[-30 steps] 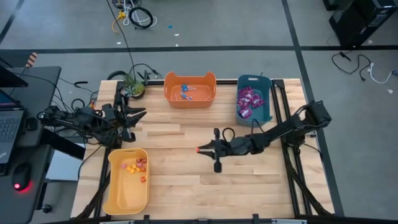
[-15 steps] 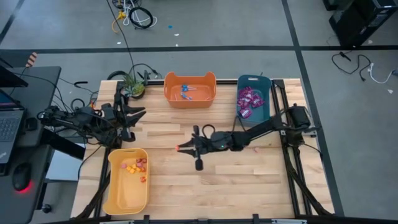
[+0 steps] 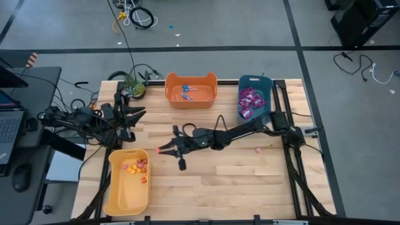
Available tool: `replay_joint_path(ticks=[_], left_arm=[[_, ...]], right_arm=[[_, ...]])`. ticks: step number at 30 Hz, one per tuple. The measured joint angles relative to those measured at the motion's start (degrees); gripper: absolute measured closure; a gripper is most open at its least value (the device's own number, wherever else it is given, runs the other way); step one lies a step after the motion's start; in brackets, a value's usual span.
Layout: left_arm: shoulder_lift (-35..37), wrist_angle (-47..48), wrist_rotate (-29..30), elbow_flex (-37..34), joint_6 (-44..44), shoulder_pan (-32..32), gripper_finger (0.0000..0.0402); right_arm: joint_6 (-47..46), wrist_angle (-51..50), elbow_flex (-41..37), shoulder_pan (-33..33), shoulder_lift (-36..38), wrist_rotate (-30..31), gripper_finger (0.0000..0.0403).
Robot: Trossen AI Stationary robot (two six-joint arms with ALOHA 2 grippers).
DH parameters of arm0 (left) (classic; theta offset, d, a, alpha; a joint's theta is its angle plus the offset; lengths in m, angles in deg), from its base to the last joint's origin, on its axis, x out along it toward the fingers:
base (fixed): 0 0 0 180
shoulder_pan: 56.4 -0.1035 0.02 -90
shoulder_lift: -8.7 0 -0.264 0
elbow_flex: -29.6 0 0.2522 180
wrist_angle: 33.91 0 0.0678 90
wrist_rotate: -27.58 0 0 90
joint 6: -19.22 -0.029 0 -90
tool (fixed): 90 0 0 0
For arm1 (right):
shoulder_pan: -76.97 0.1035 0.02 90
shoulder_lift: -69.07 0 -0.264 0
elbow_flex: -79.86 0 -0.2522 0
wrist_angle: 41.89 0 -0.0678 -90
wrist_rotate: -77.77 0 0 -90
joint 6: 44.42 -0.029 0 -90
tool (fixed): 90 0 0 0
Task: Sort candy
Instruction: Put the orange candy into the yellow bin
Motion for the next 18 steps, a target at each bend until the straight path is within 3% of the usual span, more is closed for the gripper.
replay_joint_path(ticks=[18], left_arm=[[0.0, 0.23, 0.02, 0.0, 0.0, 0.01, 0.0335]], right_arm=[[-2.74, -0.09, 23.21, -0.72, -17.36, -6.5, 0.0354]])
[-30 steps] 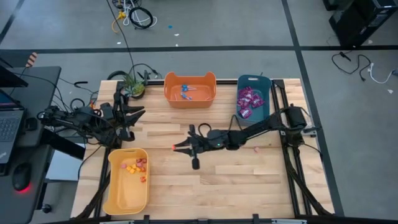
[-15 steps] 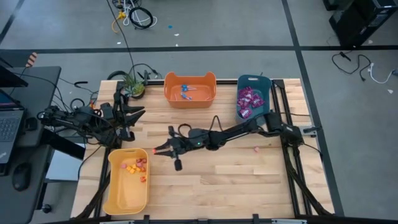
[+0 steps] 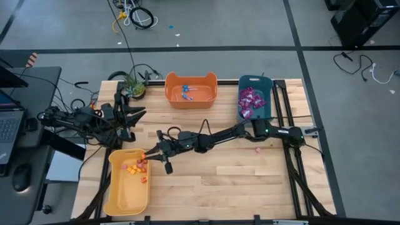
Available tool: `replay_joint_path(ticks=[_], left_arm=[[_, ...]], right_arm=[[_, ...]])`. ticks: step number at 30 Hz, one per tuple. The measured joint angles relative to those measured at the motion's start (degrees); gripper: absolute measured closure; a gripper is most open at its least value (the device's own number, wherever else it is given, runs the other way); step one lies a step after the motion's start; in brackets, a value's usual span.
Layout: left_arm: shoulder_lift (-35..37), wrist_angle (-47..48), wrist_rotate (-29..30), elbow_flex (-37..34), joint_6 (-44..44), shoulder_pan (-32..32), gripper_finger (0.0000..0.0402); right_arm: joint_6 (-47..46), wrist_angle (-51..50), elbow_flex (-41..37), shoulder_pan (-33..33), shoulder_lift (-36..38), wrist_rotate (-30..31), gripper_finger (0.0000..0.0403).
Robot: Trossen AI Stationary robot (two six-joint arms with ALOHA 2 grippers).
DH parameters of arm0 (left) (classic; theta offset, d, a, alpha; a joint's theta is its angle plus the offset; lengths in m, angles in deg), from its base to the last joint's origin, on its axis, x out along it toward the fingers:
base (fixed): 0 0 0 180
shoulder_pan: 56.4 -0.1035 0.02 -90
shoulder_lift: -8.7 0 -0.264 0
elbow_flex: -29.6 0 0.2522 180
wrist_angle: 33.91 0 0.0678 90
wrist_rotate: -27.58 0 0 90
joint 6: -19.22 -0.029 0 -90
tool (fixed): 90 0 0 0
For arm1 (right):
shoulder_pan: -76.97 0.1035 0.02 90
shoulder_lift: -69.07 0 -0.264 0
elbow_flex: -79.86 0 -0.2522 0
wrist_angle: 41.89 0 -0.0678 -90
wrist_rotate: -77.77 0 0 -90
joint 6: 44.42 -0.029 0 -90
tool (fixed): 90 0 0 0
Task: Sort candy
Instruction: Put the orange candy into the yellow bin
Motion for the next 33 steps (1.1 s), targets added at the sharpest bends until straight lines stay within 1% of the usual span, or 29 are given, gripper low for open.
replay_joint_path(ticks=[7, 14, 19, 21, 24, 28, 33], left_arm=[[-0.01, 0.73, -0.02, 0.0, -0.01, 0.0, 0.0335], [-0.01, 0.73, -0.02, 0.0, -0.02, -0.01, 0.0335], [-0.01, 0.71, -0.01, 0.0, -0.02, 0.0, 0.0335], [0.0, 0.7, -0.02, 0.0, -0.02, 0.01, 0.0335], [0.0, 0.7, 0.0, 0.0, -0.02, 0.0, 0.0335], [0.0, 0.7, -0.01, 0.0, -0.02, 0.0, 0.0335], [-0.01, 0.7, -0.02, -0.01, -0.02, 0.0, 0.0335]], right_arm=[[-2.26, 0.01, 4.14, -0.16, -3.54, -0.18, 0.0354], [-2.77, -0.39, 4.18, -0.18, -3.58, -0.16, 0.0354], [-4.24, -3.62, 4.17, -0.19, -3.58, 0.43, 0.0354], [-4.73, -4.53, 4.16, -0.18, -3.58, 1.66, 0.0354], [-7.55, -5.24, 4.19, -0.22, -3.58, 2.29, 0.0354], [-11.83, -9.24, 4.17, -0.74, -3.58, 2.95, 0.0354], [-13.01, -11.27, 4.16, -0.9, -3.56, 2.95, 0.0354]])
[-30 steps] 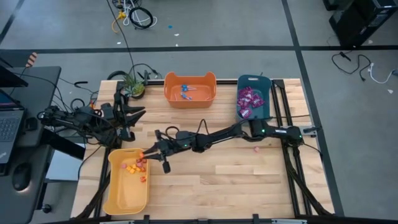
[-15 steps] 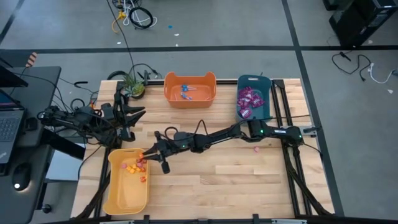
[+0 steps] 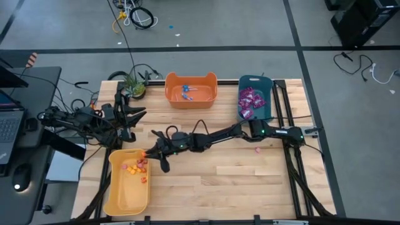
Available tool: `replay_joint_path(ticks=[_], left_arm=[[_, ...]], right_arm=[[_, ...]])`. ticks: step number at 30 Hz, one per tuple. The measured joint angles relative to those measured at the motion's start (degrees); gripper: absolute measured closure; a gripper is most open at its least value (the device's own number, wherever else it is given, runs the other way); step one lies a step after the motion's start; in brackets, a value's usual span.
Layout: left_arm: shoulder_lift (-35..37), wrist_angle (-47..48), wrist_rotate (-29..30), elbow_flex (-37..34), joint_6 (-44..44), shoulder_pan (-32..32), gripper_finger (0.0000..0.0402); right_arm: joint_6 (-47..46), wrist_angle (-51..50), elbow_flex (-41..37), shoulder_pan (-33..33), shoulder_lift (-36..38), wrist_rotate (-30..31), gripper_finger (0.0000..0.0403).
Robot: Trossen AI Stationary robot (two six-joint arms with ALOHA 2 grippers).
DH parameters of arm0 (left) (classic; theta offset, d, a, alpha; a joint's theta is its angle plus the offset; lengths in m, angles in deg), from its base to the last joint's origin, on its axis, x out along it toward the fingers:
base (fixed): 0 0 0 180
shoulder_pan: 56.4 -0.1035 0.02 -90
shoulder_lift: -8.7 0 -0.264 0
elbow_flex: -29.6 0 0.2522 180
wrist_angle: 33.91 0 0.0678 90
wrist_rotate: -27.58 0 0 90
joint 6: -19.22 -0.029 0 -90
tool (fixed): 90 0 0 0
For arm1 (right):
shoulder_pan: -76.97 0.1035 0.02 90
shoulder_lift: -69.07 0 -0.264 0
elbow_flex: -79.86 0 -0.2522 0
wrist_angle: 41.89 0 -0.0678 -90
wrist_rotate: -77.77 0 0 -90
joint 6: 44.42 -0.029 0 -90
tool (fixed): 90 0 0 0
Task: Sort candy
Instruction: Put the orange candy into the yellow bin
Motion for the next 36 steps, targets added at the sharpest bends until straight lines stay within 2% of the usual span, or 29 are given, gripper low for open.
replay_joint_path(ticks=[16, 36], left_arm=[[0.01, 0.0, 0.02, 0.01, 0.0, 0.0, 0.0335], [0.0, -0.02, 0.0, 0.01, 0.0, 0.01, 0.0335]], right_arm=[[2.3, -0.64, 0.0, 0.31, 0.0, -0.02, 0.0315], [2.5, -0.73, 0.0, 0.31, 0.04, -0.05, 0.03]])
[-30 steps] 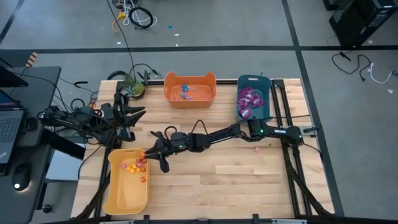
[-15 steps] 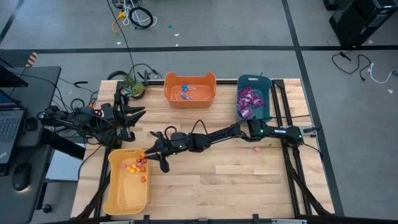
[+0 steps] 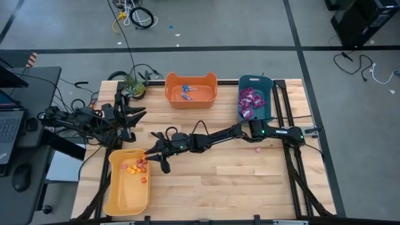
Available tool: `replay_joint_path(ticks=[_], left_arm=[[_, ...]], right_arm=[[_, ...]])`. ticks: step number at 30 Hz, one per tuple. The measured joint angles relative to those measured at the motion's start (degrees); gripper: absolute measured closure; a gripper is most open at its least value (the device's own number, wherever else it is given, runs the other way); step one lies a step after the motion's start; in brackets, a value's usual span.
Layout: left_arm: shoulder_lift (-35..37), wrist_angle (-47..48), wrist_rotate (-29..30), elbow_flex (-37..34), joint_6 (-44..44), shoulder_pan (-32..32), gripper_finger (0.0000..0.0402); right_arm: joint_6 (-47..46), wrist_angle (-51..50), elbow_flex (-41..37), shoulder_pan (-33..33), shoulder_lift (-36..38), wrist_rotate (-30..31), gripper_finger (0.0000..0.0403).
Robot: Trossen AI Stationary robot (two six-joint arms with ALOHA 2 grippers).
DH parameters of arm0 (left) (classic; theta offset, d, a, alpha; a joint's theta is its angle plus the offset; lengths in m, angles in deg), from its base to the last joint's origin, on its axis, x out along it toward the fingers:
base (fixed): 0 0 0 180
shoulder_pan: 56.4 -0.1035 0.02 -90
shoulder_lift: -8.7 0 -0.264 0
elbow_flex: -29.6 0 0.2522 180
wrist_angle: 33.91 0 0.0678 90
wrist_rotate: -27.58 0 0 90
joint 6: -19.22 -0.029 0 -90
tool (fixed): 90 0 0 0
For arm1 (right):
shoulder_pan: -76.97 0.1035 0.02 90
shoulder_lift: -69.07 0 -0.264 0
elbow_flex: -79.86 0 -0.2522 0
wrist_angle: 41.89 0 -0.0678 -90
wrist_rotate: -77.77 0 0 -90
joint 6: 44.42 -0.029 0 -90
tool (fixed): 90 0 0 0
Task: Sort candy
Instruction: Put the orange candy into the yellow bin, then put the pink candy into the yellow bin
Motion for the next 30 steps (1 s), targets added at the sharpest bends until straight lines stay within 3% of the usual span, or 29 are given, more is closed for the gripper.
replay_joint_path(ticks=[12, 16, 23, 30], left_arm=[[-0.01, -0.01, 0.02, 0.0, 0.0, -0.01, 0.0335], [0.0, 0.0, 0.02, 0.0, 0.01, -0.01, 0.0335], [0.0, -0.2, 0.02, 0.0, 0.0, -0.01, 0.0335], [0.0, -0.4, 0.01, 0.0, 0.02, -0.01, 0.0335]], right_arm=[[5.08, -0.19, 0.0, 0.0, 0.51, -0.02, 0.0287], [7.7, -2.11, 0.0, -0.22, 1.86, -2.93, 0.0289], [14.68, -20.49, 0.0, -0.01, 7.09, -4.15, 0.0289], [20.69, -46.34, 0.0, 1.91, 13.46, -4.7, 0.029]])
